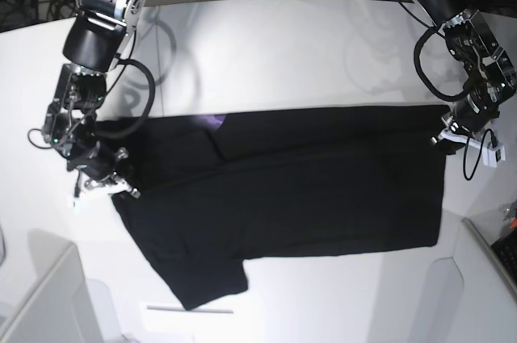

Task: Fold the T-shirt properly
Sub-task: 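Lift the shirt with both grippers and drag it toward the robot, then lower the shirt and reposition both grippers along the collar edge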

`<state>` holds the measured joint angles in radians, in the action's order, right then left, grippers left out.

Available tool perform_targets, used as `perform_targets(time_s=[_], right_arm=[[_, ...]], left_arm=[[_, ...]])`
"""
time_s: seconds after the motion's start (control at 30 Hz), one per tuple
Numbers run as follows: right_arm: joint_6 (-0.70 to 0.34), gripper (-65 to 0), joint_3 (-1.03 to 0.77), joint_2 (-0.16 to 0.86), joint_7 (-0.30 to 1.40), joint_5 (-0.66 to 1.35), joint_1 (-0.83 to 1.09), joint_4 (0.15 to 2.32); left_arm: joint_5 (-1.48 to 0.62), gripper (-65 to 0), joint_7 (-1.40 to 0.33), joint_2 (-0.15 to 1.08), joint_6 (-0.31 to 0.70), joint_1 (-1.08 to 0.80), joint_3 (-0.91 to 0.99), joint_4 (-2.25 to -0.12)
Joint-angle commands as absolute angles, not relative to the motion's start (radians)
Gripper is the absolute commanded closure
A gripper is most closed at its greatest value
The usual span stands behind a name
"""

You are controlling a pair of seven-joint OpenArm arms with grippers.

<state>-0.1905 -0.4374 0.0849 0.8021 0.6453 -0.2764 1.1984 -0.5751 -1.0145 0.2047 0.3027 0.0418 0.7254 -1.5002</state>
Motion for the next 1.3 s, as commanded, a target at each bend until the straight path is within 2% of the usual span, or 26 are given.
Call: perform_targets(time_s=[0.0, 0.67, 0.7, 0.77, 0.8, 0.87, 0.97, 1.03, 1.07, 1.13, 1.27], right_arm=[[-0.197, 0.0, -0.437, 0.097, 0.782, 0.659, -0.311, 1.204], [-0.196, 0.0, -0.395, 0.097, 0.782, 0.661, -0.309, 1.191], [-0.196, -3.6, -0.412, 0.096, 0.782, 0.661, -0.308, 1.191], [-0.196, -15.5, -0.444, 0.094, 0.782, 0.662, -0.294, 1.196], [-0.196, -20.6, -0.464, 0.093, 0.782, 0.662, -0.288, 1.214], [-0.196, -27.9, -0.495, 0.090, 0.782, 0.662, -0.260, 1.268], [-0.196, -28.7, -0.526, 0.088, 0.783, 0.667, -0.214, 1.377], [-0.196, -28.7, -0.536, 0.082, 0.788, 0.667, -0.170, 1.474], [-0.196, -28.7, -0.539, 0.068, 0.788, 0.667, -0.139, 1.529], [-0.185, -28.7, -0.555, 0.048, 0.788, 0.667, -0.065, 1.629], [-0.147, -30.0, -0.581, -0.024, 0.782, 0.667, 0.097, 1.799]], left_arm=[[-0.582, 0.0, -0.998, 0.222, 0.306, 0.056, 0.730, -1.512], [-0.582, 0.0, -0.998, 0.231, 0.306, 0.048, 0.733, -1.512], [-0.582, 0.0, -0.998, 0.231, 0.306, 0.048, 0.733, -1.512], [-0.582, 0.0, -0.998, 0.231, 0.306, 0.048, 0.733, -1.518], [-0.582, -3.5, -0.998, 0.231, 0.306, 0.048, 0.734, -1.521], [-0.585, -19.6, -0.998, 0.231, 0.308, 0.050, 0.734, -1.523], [-0.588, -40.6, -0.997, 0.225, 0.312, 0.053, 0.776, -1.549], [-0.590, -50.8, -0.997, 0.213, 0.314, 0.053, 0.851, -1.595], [-0.590, -54.6, -0.998, 0.200, 0.314, 0.047, 0.886, -1.623], [-0.590, -58.1, -1.003, 0.189, 0.314, 0.031, 0.941, -1.673], [-0.591, -57.9, -1.003, 0.170, 0.314, -0.093, 0.964, -1.718]])
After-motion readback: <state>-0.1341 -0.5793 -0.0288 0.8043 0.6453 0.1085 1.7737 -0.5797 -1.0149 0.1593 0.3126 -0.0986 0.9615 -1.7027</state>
